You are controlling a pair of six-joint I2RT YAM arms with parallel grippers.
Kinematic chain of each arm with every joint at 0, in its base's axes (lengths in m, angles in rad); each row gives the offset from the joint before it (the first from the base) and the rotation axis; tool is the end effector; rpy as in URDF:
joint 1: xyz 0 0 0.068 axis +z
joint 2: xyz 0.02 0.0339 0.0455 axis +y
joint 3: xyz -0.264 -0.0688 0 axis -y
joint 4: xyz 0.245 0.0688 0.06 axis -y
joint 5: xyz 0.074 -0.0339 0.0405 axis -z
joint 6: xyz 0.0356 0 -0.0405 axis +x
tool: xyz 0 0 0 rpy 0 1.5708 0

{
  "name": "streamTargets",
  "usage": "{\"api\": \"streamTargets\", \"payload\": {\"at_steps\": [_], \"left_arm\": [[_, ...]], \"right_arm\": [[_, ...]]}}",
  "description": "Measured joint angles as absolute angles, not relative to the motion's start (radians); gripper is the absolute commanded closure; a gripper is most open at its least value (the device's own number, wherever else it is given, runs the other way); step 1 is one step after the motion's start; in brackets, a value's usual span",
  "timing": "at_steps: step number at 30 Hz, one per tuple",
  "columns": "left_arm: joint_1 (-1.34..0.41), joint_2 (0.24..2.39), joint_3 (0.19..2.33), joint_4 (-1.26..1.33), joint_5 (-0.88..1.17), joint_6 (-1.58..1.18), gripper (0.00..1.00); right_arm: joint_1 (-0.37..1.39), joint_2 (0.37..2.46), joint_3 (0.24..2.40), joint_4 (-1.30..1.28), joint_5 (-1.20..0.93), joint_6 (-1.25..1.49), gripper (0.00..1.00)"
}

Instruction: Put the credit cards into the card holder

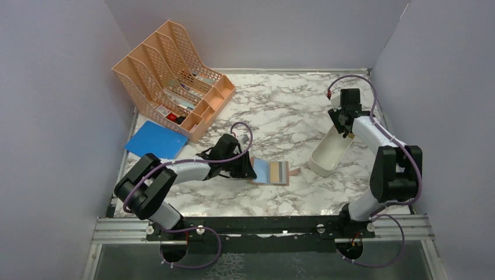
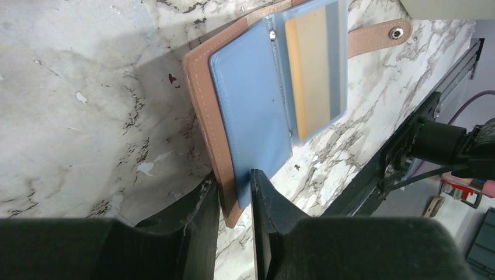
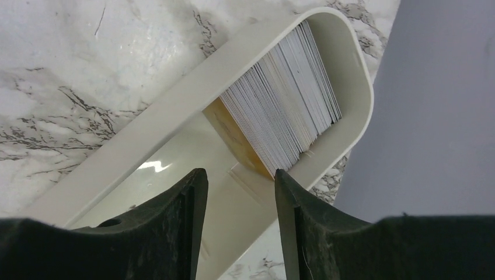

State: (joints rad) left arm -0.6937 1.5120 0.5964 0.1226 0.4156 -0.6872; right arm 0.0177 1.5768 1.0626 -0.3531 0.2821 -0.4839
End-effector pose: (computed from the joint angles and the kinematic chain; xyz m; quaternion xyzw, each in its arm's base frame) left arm 0.2031 -0.1876 0.1434 0.0812 0.9052 -0.3835 0.1645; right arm 0.3345 -0.0040 0.2267 -0.1837 0.9124 -0.2072 0.3014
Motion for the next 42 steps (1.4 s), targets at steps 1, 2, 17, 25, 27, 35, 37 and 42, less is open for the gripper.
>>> {"api": "streamTargets", "payload": {"at_steps": [1,2,17,25,27,35,37,42], "left_arm": [[-0.693,1.518,0.596,0.125,0.418,-0.687,0.72],[-0.693,1.521,0.596,0.126,0.419,-0.688,0.72],[-0.693,1.54,0.596,0.141,0.423,-0.692,0.72],[-0.693,1.54,0.596,0.141,0.423,-0.694,0.72],[-0.693,1.54,0.596,0.141,0.423,-0.694,0.72],[-0.693,1.54,0.596,0.141,0.424,-0.694,0.72],[-0.693,1.54,0.596,0.141,0.424,-0.694,0.72],[-0.693,1.54,0.596,0.141,0.426,-0.694,0.72]], "right_arm": [[0.017,1.588,1.063,-0.352,0.279,-0.496,0.49],[0.016,1.599,1.063,-0.348,0.278,-0.508,0.49],[0.0,1.708,1.061,-0.187,0.366,-0.621,0.51],[0.001,1.713,1.039,-0.137,0.393,-0.644,0.51],[0.001,1.723,1.039,-0.139,0.392,-0.643,0.51],[0.001,1.735,1.039,-0.139,0.396,-0.64,0.52],[0.001,1.735,1.039,-0.139,0.4,-0.64,0.54],[0.001,1.734,1.039,-0.136,0.404,-0.639,0.61]]}}
